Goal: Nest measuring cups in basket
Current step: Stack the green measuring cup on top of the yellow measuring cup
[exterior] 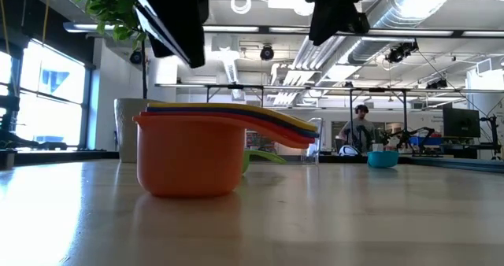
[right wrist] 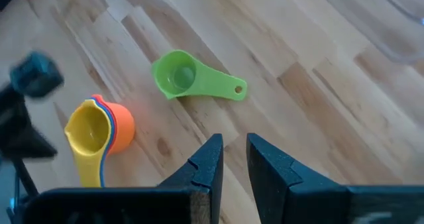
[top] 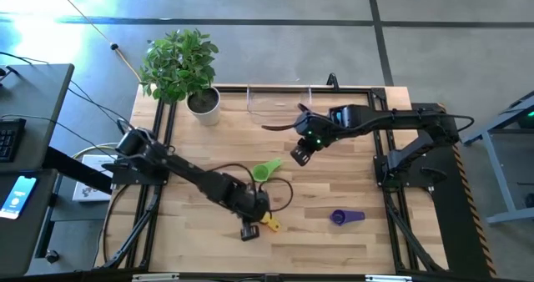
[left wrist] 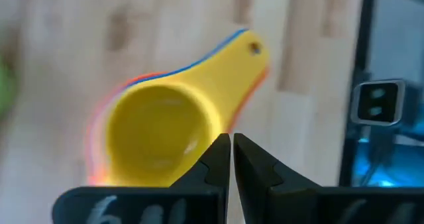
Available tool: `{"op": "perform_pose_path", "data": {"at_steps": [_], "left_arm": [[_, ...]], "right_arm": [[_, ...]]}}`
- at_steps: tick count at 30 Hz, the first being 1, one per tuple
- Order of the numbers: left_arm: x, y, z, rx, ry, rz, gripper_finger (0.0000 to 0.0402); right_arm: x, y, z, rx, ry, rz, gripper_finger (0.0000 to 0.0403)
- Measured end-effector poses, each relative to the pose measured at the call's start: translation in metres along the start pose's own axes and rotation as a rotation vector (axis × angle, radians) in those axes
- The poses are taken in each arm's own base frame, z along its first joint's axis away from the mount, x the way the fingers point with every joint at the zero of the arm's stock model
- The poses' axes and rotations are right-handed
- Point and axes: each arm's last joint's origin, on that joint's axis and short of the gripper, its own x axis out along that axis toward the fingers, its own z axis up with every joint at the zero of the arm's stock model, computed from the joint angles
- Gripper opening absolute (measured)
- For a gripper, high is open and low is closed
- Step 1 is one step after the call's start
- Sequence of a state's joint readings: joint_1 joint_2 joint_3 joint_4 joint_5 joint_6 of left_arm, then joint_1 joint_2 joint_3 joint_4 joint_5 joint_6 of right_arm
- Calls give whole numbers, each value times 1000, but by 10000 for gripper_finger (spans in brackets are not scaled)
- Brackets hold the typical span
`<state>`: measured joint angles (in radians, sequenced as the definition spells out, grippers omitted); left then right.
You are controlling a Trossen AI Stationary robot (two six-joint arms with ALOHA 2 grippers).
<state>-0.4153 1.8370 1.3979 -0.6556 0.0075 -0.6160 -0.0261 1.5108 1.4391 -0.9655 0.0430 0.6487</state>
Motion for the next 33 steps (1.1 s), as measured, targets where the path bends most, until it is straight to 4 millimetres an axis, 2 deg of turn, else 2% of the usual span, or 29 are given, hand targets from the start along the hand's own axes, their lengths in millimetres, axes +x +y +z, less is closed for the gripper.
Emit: {"op": "perform_pose_path", "data": {"at_steps": [5,14,20,27,33], "left_arm": [[-31,14,1,50,-13,68,9],[-90,45,4,124,-91,203,9],[-122,62,-1,154,-103,258,9],[-143,85,-14,143,-116,283,9],[-151,108,-24,62,-130,311,9]], "right_arm": [[0,3,4,-52,-44,32,72],[-1,6,8,-98,-91,49,129],[1,6,9,-156,-100,48,134],[23,11,14,-228,-83,39,135],[44,22,28,-362,-172,116,135]]}}
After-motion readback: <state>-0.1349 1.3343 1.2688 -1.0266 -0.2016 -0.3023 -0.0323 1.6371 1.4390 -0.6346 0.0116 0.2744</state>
